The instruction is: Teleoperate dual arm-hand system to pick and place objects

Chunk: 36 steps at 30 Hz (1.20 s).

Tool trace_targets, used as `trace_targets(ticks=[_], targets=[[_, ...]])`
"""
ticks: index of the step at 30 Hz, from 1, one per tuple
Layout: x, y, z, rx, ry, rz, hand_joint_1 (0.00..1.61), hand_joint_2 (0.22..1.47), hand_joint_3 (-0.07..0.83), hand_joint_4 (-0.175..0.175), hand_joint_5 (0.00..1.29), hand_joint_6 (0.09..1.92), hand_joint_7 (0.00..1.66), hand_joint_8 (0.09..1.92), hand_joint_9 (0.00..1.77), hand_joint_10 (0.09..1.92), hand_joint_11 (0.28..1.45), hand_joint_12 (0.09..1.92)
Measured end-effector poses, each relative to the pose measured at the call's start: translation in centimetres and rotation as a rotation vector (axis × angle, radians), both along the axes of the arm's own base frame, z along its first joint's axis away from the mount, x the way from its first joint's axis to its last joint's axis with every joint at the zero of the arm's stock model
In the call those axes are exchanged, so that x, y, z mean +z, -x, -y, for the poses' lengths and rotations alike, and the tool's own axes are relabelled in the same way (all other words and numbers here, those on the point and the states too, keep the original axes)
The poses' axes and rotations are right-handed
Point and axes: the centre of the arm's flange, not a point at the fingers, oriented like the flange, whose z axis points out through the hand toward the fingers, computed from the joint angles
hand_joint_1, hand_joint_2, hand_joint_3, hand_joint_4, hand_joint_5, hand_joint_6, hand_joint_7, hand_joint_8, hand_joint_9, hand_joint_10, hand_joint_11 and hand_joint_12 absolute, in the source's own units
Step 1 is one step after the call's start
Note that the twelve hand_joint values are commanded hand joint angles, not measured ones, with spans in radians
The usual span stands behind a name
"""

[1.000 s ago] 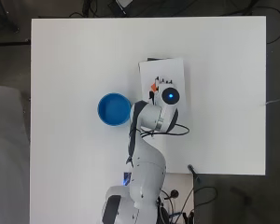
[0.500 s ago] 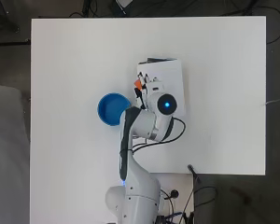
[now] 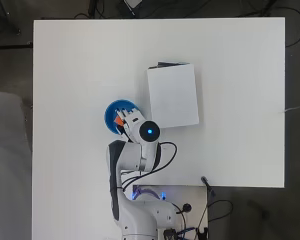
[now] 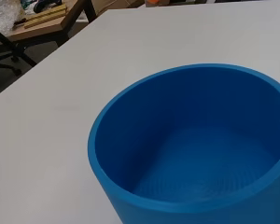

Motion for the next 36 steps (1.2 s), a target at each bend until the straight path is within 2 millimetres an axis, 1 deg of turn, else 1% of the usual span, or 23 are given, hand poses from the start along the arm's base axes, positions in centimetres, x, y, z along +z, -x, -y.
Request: trace_targets(ticks=[1,2,3,6,9,11,12,13,14,15,16,17,18,21,25,26,27,28,29,30,31,34,36], targets=[[-0.6,-0.3,-0.1,-0.008,0.002,-0.01,0.9,1.3,0.001,0.115,0.62,1.49,0.74,1.91,1.12,1.92,0.91,1.92],[-1.1,-0.8,-0.1,-0.022,0.005,-0.021,0.87,1.3,0.001,0.146,0.63,1.5,0.77,1.92,1.15,1.92,0.93,1.92],[-1.7,-1.5,-0.2,-0.04,0.008,-0.034,0.86,1.3,0.0,0.162,0.63,1.51,0.81,1.92,1.21,1.92,0.96,1.92],[-3.7,-3.8,-0.3,-0.094,0.022,-0.077,0.85,1.3,0.0,0.175,0.64,1.51,0.95,1.92,1.36,1.92,1.06,1.92],[-6.0,-6.2,-0.7,-0.138,0.028,-0.138,0.85,1.3,0.0,0.17,0.64,1.51,1.01,1.92,1.41,1.92,1.09,1.92],[-7.4,-7.2,-1.3,-0.156,0.035,-0.162,0.85,1.31,0.003,0.155,0.62,1.53,1.0,1.92,1.39,1.92,1.08,1.92],[-7.6,-7.7,-1.6,-0.156,0.038,-0.161,0.84,1.32,0.005,0.152,0.61,1.55,0.93,1.92,1.31,1.92,1.02,1.92],[-7.6,-8.0,-1.9,-0.154,0.04,-0.154,0.93,1.34,0.006,0.033,0.55,1.54,0.8,1.92,1.16,1.92,0.9,1.9],[-7.5,-8.3,-2.0,-0.15,0.039,-0.147,1.0,1.37,0.006,-0.061,0.51,1.53,0.71,1.92,1.06,1.92,0.8,1.88],[-7.5,-8.3,-2.1,-0.143,0.039,-0.142,1.05,1.38,0.006,-0.117,0.48,1.53,0.66,1.92,0.99,1.92,0.74,1.86],[-7.7,-8.1,-2.1,-0.133,0.039,-0.141,1.07,1.39,0.005,-0.148,0.46,1.54,0.63,1.92,0.95,1.92,0.7,1.85],[-8.0,-7.8,-2.0,-0.121,0.04,-0.142,1.08,1.4,0.005,-0.163,0.44,1.56,0.61,1.92,0.91,1.92,0.66,1.82],[-8.4,-7.4,-1.9,-0.109,0.041,-0.145,1.07,1.41,0.005,-0.161,0.43,1.58,0.6,1.92,0.86,1.92,0.62,1.77],[-8.9,-6.6,-1.3,-0.097,0.043,-0.144,1.03,1.43,0.003,-0.112,0.41,1.65,0.56,1.92,0.71,1.92,0.54,1.57],[-9.2,-5.6,-0.8,-0.089,0.053,-0.137,1.01,1.44,0.001,-0.08,0.41,1.67,0.54,1.92,0.65,1.92,0.51,1.44],[-9.3,-5.4,-0.7,-0.087,0.058,-0.132,0.79,1.36,-0.013,-0.054,0.37,1.24,0.49,1.47,0.59,1.5,0.5,1.08],[-9.4,-5.2,-0.6,-0.088,0.062,-0.123,0.58,1.23,-0.023,-0.054,0.26,0.76,0.35,0.92,0.44,0.97,0.46,0.67],[-9.6,-5.0,-0.6,-0.09,0.067,-0.118,0.42,1.15,-0.018,-0.057,0.2,0.42,0.26,0.51,0.36,0.56,0.44,0.37],[-9.7,-4.8,-0.6,-0.098,0.073,-0.119,0.32,1.11,-0.01,-0.056,0.2,0.22,0.24,0.27,0.34,0.31,0.43,0.19],[-9.8,-4.8,-0.7,-0.121,0.076,-0.132,0.27,1.1,-0.005,-0.052,0.21,0.11,0.25,0.14,0.36,0.17,0.43,0.1],[-9.8,-4.8,-0.8,-0.148,0.079,-0.149,0.25,1.09,-0.002,-0.047,0.23,0.09,0.26,0.09,0.37,0.09,0.44,0.09],[-9.2,-4.7,-1.1,-0.228,0.094,-0.197,0.2,1.07,-0.004,-0.025,0.25,0.09,0.28,0.09,0.39,0.09,0.43,0.09],[-8.9,-4.7,-1.3,-0.241,0.113,-0.192,0.1,1.04,-0.015,-0.011,0.24,0.09,0.3,0.09,0.4,0.09,0.43,0.09]])
